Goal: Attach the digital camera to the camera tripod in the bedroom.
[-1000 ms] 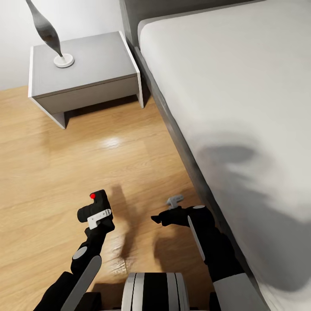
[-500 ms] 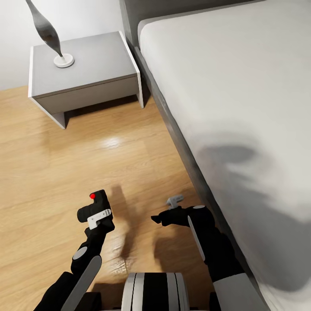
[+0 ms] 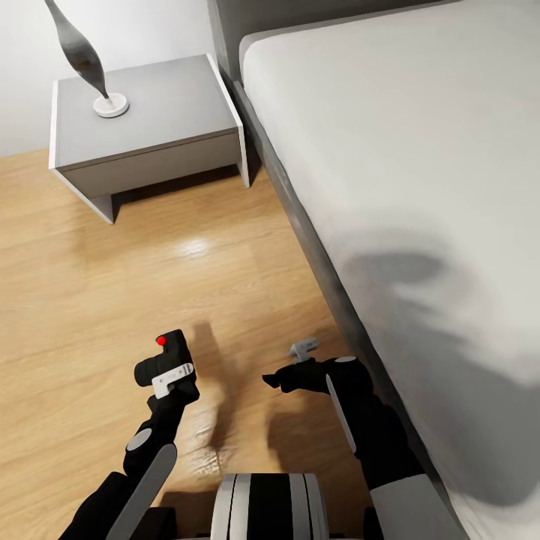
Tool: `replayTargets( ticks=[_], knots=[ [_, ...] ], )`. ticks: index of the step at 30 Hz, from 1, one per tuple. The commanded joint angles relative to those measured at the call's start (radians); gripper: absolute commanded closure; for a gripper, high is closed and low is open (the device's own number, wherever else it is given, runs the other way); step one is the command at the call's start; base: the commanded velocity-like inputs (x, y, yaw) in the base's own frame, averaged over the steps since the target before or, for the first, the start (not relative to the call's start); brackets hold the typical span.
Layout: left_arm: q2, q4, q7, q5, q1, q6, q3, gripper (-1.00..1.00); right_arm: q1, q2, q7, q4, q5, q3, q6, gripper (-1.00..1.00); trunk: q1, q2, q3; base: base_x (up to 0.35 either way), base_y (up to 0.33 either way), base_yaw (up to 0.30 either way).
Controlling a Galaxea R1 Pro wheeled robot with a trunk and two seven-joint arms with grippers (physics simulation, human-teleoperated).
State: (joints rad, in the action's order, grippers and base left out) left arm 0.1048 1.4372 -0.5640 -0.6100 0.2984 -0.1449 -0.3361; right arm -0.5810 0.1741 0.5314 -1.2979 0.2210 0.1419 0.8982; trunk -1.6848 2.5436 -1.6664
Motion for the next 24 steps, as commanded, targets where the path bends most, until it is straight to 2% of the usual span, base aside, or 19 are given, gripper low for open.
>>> replayTargets(
  ticks=[1,11,21,24],
  knots=[
    [0.001,0.002,-0.009,-0.002,0.001,-0.005,-0.004,1.00,0.000,0.000,0.007,0.000,0.009,0.000,0.001,-1.00,0.000,0.000,-0.001,0.000,0.005,0.000],
    [0.001,0.003,-0.009,-0.002,0.001,-0.007,-0.004,1.00,0.000,0.000,0.007,0.000,0.009,-0.001,0.001,-1.00,0.000,0.000,-0.001,0.000,0.185,0.000],
    [0.001,0.003,-0.010,0.005,0.001,-0.006,-0.005,1.00,0.000,0.000,0.007,0.000,0.009,-0.001,0.001,-1.00,0.000,0.000,-0.001,0.000,0.056,0.000],
    [0.001,0.003,-0.010,0.003,0.001,-0.007,-0.005,1.00,0.000,0.000,0.007,0.000,0.009,-0.001,0.001,-1.00,0.000,0.000,-0.001,0.000,0.195,0.000]
  ],
)
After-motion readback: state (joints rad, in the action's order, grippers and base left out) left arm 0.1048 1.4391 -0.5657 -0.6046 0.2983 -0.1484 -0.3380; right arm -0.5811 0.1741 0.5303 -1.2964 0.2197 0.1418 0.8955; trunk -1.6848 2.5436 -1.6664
